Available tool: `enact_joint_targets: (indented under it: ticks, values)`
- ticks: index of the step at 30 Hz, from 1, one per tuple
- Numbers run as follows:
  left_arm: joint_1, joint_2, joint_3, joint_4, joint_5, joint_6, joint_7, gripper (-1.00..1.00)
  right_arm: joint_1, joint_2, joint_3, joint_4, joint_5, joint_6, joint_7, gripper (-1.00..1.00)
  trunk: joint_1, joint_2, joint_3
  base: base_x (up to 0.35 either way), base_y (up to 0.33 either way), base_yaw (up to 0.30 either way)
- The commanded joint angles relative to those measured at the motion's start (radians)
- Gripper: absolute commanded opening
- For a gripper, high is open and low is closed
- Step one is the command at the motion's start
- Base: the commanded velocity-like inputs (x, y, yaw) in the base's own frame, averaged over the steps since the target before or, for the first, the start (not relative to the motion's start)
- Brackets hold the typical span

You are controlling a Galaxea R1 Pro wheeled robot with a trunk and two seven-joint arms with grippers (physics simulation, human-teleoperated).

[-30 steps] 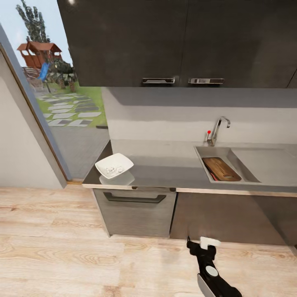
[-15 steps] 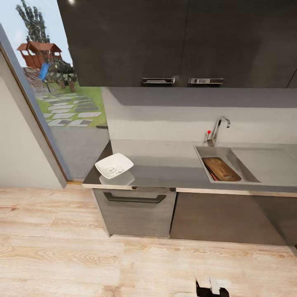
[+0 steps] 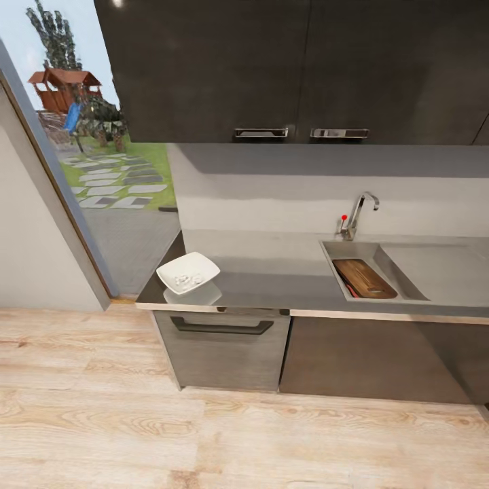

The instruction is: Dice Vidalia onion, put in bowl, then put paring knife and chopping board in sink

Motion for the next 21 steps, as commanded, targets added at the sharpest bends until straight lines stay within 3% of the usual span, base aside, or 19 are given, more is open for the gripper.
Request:
enact_joint_targets:
  ticks: [1, 7, 15, 17, 21]
  values:
    - [0.0, 0.002, -0.008, -0.002, 0.005, 0.0, 0.009, 1.0, 0.013, -0.005, 0.01, 0.0, -0.005, 0.002, -0.004, 1.0, 0.001, -0.002, -0.002, 0.0, 0.0, 0.0]
    - [-0.002, 0.002, -0.006, -0.003, 0.008, 0.002, 0.012, 1.0, 0.142, -0.039, 0.009, 0.0, -0.005, 0.006, -0.001, 1.0, 0.001, -0.002, -0.002, 0.0, 0.0, 0.0]
    - [-0.004, 0.002, -0.006, -0.006, 0.009, 0.014, 0.014, 1.0, 0.289, -0.043, 0.01, 0.0, -0.002, 0.007, 0.072, 1.0, 0.001, -0.002, -0.002, 0.0, 0.0, 0.0]
    - [-0.005, 0.002, -0.006, -0.006, 0.01, 0.06, 0.013, 1.0, 0.316, -0.043, 0.011, 0.0, 0.0, 0.008, 0.082, 1.0, 0.001, -0.002, -0.002, 0.0, 0.0, 0.0]
    - [-0.006, 0.002, -0.006, -0.001, 0.01, 0.286, 0.014, 1.0, 0.333, -0.049, 0.01, 0.0, 0.0, 0.042, 0.087, 1.0, 0.001, -0.002, -0.002, 0.0, 0.0, 0.0]
